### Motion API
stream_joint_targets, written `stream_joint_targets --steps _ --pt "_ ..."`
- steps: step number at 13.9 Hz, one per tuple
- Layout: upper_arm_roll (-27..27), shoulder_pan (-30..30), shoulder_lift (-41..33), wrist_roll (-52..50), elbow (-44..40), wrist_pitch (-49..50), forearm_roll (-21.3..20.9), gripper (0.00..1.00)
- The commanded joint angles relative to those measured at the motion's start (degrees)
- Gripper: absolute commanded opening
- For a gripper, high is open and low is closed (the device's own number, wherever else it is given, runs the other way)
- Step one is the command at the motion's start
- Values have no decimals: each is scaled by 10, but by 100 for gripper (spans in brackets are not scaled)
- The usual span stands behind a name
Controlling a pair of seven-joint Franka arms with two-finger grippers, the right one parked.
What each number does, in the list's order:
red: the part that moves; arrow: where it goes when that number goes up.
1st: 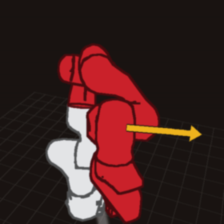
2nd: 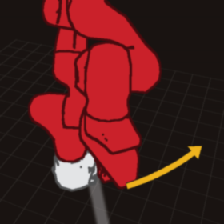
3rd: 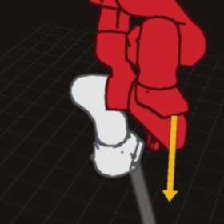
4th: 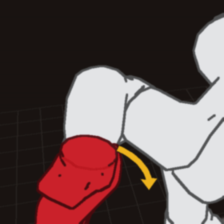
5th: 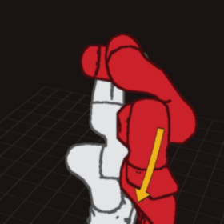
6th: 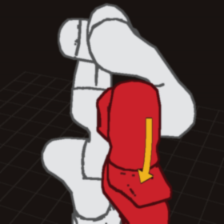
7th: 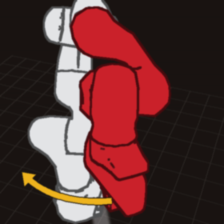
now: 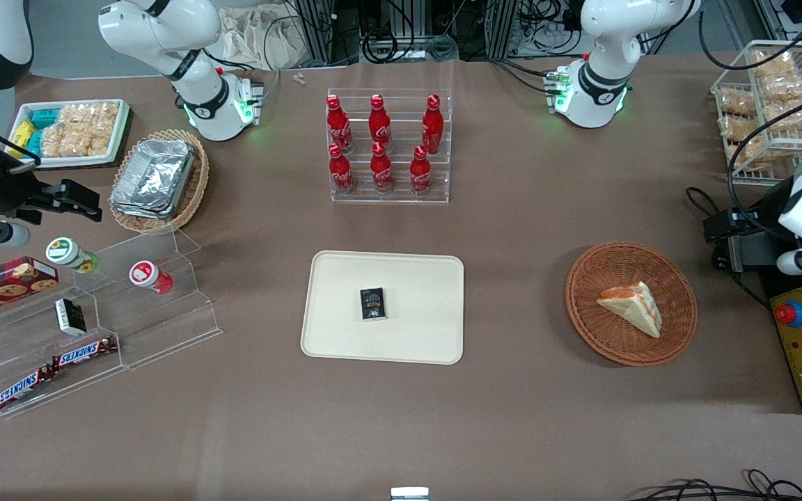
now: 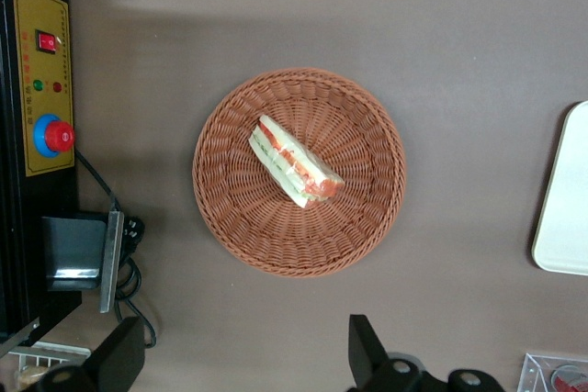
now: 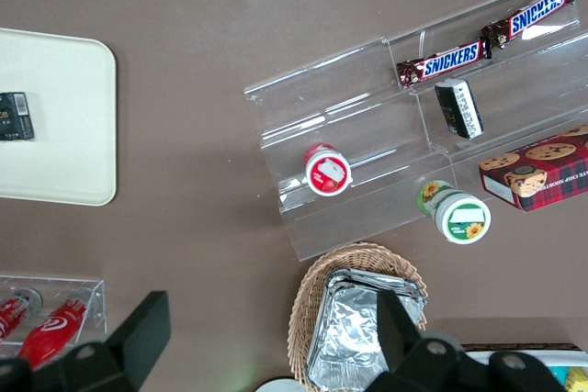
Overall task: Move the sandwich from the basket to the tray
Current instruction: 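Move the left gripper over the sandwich in the wicker basket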
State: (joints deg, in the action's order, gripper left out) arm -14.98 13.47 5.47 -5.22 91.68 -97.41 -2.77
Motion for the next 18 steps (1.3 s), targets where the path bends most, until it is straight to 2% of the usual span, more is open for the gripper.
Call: stream_joint_targets --steps 1,5,9,12,18 --pt "-3 2 12 -28 -12 5 -6 100" --pt "-5 -4 17 -76 16 -17 -8 100" --pt "-8 -7 16 -337 153 -175 -11 100" --pt "-7 -12 38 -401 223 -298 -11 100" --pt "-5 -13 107 -499 225 -378 -11 100"
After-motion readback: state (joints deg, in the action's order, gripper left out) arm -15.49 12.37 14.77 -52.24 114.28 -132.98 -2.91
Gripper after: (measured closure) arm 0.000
